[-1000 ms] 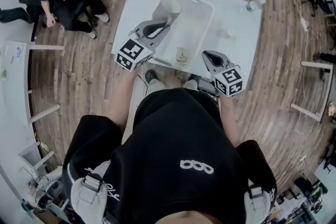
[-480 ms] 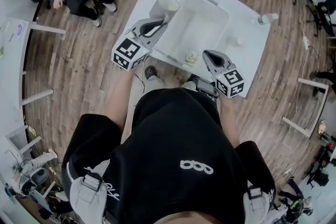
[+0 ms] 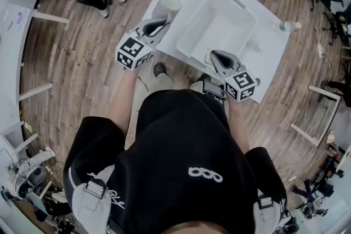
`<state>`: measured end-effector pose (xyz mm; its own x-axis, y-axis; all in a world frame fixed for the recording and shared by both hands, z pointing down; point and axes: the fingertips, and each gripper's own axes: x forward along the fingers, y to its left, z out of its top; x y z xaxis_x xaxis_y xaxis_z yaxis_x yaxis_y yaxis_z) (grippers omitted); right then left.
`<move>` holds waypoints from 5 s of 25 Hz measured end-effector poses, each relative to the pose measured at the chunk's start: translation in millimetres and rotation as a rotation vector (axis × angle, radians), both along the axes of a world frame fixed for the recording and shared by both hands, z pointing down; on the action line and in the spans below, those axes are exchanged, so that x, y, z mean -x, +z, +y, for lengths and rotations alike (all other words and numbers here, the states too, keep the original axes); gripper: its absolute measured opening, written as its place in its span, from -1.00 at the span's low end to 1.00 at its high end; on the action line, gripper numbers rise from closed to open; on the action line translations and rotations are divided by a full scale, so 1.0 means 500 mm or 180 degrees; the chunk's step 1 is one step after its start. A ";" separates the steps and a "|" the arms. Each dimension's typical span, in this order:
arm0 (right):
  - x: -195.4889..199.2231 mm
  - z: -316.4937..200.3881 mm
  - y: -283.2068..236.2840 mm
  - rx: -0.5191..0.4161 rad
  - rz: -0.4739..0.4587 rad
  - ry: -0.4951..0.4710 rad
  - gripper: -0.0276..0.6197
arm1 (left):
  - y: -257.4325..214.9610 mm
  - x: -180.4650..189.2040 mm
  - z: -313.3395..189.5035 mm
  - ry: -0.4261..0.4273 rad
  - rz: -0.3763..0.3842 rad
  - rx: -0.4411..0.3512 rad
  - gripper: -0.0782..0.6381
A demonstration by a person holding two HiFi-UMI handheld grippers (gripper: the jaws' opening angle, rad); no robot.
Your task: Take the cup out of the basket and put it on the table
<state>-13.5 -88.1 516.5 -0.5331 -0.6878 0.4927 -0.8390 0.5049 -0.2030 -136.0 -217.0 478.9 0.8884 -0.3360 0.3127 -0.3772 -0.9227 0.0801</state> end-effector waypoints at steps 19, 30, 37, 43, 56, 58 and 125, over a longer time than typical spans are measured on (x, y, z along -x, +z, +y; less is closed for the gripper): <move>0.092 0.000 0.058 0.0326 0.0028 0.0438 -0.82 | 0.295 0.041 -0.114 0.0276 -0.0258 0.0474 -0.69; 0.088 -0.026 0.074 0.0349 -0.0002 0.0576 -0.82 | 0.424 0.015 -0.150 0.0245 -0.0158 0.0563 -0.69; 0.078 -0.035 0.073 0.0381 -0.0006 0.0644 -0.82 | 0.435 0.018 -0.145 0.0219 -0.0046 0.0610 -0.69; 0.084 -0.049 0.081 0.0390 -0.0026 0.0612 -0.82 | 0.445 0.034 -0.124 0.0222 0.0109 0.0566 -0.69; 0.094 -0.043 0.082 0.0366 -0.0032 0.0602 -0.82 | 0.500 0.061 -0.063 0.0209 0.0172 0.0524 -0.70; 0.095 -0.038 0.083 0.0369 -0.0041 0.0607 -0.82 | 0.505 0.062 -0.060 0.0213 0.0156 0.0512 -0.70; -0.207 0.123 -0.035 -0.0286 -0.0374 0.0508 -0.82 | -0.040 -0.215 0.226 0.0332 0.0445 -0.0147 -0.76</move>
<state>90.1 -26.5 498.9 -0.4642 -0.8064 0.3665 -0.8829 0.3880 -0.2645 -28.8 -104.0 458.9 0.9529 -0.2509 0.1701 -0.2674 -0.9601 0.0818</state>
